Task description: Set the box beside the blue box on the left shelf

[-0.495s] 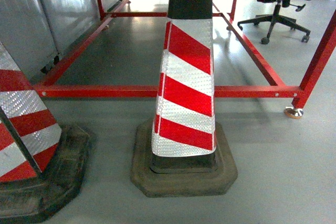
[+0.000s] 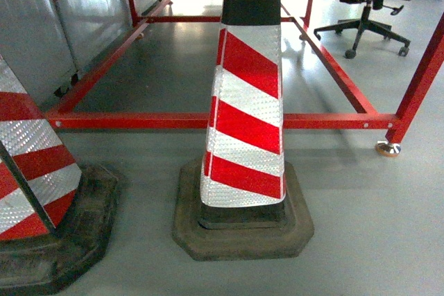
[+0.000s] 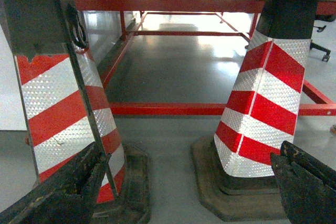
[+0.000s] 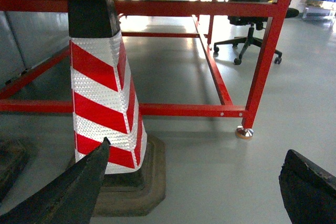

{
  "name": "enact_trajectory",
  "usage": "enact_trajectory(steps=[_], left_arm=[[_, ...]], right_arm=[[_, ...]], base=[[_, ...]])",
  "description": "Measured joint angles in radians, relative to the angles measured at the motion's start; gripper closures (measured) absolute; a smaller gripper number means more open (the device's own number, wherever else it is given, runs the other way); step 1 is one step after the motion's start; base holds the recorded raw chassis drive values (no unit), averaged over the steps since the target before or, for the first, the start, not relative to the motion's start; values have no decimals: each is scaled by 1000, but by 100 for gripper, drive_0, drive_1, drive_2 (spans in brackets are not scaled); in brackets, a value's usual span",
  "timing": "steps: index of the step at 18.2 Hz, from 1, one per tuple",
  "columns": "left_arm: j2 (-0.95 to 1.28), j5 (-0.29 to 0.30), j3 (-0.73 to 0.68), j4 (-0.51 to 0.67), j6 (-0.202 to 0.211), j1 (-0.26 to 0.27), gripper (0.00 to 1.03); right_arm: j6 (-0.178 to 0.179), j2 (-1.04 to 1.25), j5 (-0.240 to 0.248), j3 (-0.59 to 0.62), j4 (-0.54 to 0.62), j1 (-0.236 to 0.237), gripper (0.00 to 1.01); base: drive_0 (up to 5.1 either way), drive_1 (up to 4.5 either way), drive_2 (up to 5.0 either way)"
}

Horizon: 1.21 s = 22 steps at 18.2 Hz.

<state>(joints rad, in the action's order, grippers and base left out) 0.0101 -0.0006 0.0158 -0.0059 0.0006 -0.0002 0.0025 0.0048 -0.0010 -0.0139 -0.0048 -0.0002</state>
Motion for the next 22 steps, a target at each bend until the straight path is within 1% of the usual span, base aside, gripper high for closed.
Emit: enact_trajectory(steps=[22], left_arm=[[0,1,0,1,1,0,5]], right_arm=[[0,0,1,0,-1,0,3]], base=[[0,0,0]])
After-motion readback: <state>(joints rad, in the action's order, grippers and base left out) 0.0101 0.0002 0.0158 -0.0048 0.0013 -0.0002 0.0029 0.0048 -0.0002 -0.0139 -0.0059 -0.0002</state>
